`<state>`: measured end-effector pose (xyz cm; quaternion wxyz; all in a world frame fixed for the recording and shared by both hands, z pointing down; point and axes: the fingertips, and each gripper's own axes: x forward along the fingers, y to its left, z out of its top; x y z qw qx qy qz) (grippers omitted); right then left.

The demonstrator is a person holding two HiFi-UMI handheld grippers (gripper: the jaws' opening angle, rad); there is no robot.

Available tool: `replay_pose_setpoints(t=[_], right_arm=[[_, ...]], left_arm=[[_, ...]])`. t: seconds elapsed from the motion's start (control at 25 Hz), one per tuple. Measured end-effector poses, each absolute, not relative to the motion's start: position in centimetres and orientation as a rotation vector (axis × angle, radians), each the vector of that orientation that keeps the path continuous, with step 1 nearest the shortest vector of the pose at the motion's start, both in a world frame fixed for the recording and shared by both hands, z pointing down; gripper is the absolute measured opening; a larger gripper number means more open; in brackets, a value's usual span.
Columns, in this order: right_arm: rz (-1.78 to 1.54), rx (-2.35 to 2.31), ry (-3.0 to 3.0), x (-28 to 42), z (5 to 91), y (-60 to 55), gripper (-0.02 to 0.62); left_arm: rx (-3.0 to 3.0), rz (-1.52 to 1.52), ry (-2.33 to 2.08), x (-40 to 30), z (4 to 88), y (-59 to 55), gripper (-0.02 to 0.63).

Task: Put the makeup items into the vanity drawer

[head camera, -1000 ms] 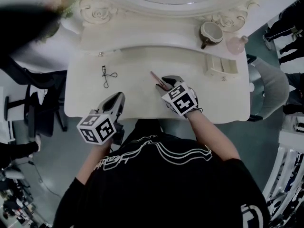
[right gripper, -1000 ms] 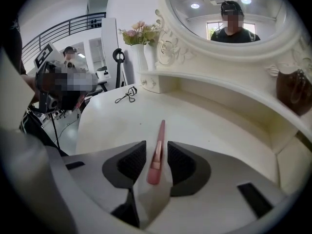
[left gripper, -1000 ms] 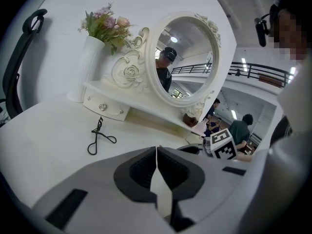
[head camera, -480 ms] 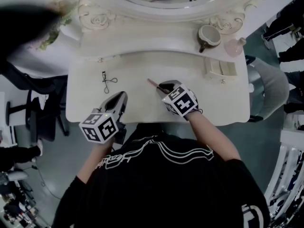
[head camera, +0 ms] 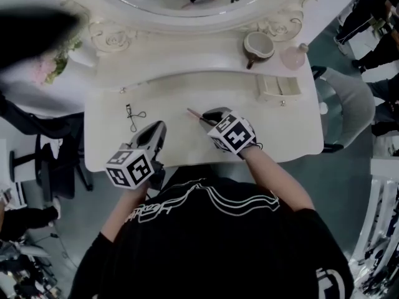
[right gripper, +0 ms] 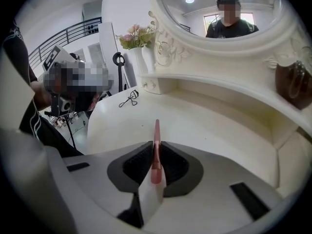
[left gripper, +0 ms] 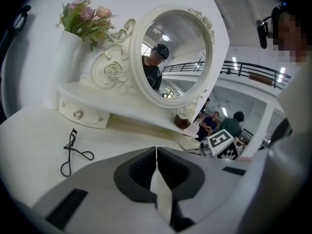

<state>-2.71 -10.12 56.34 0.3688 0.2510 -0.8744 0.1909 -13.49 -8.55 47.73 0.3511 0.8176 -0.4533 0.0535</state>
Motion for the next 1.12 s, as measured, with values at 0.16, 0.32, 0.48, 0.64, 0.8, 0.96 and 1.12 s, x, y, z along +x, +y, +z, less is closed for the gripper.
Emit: replay_pose_setpoints(t=[0.16,0.32,0.48,0.64,0.8,0.96,1.12], right_arm=[[0.480,0.687,-2.264,-1.1,54.4,-10.2,0.068],[0.478,0.753,-2.270,1.1,52.8,-10.4,0.067],[0.462,0.821,-2.268,3.6,51.5,-10.4,0.067],[0.416,0.861,-2.236,6.4,50.5,-9.9,0.067],[0.391,0.908,-2.230,9.1,49.2,-9.8,0.067],[0.373,0.953,-2.238,11.2,47.3,-10.1,0.068],[0.347,0.998,-2.235,13.8,45.8,-11.0,0.067]], left_arm=[[2.137,0.143,-1.148,-12.1,47.3,-8.8,0.028],[2.172,0.144,-1.100,-9.9,46.5,-9.1,0.028],[2.210,0.144,-1.054,-7.9,45.8,-9.0,0.028],[2.231,0.142,-1.024,-6.5,45.0,-8.7,0.028],[2.251,0.131,-0.978,-5.0,43.9,-8.5,0.028],[2.279,0.134,-0.942,-3.8,42.9,-8.5,0.028],[2.299,0.145,-0.916,-2.9,42.6,-8.7,0.028]])
